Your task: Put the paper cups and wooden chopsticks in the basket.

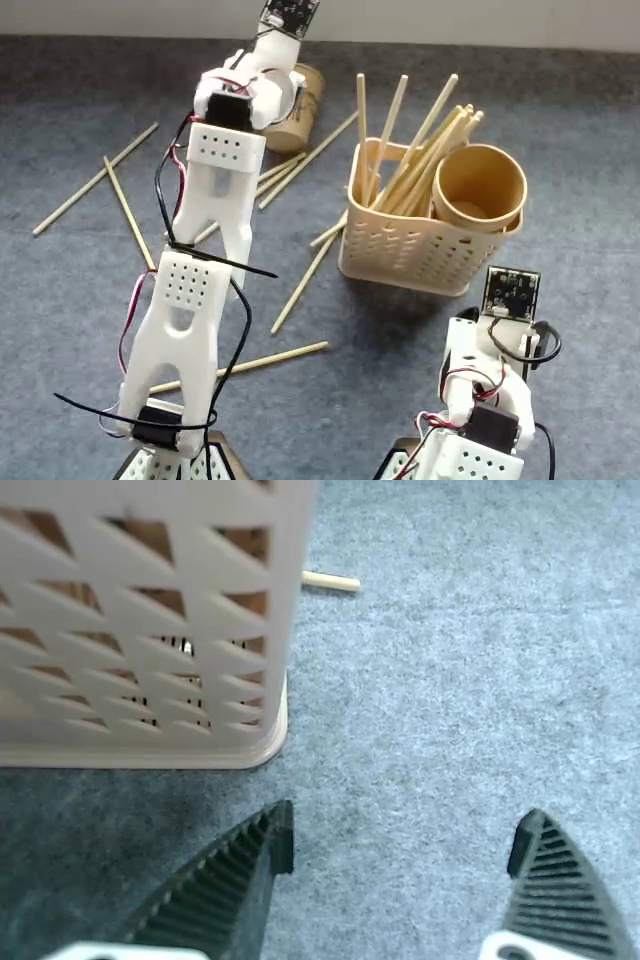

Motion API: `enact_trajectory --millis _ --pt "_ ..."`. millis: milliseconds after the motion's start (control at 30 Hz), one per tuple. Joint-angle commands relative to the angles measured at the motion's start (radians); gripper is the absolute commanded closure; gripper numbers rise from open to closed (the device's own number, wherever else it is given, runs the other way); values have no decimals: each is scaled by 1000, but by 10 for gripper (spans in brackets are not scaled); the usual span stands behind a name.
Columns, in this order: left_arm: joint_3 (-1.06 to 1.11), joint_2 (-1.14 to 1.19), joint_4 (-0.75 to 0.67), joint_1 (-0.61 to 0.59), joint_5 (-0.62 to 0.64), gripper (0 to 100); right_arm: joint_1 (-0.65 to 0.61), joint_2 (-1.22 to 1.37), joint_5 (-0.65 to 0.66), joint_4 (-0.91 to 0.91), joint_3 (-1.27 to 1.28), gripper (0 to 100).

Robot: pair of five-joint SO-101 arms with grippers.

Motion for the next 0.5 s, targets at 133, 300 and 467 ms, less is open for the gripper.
enact_trajectory --millis 133,300,467 --pt "19 180 -32 -59 5 864 -8 -5 15 -28 102 663" --pt "18 283 -26 -76 5 863 -8 -5 15 -28 102 663" --pt "1 274 133 -85 8 867 -8 -5 15 -28 102 663"
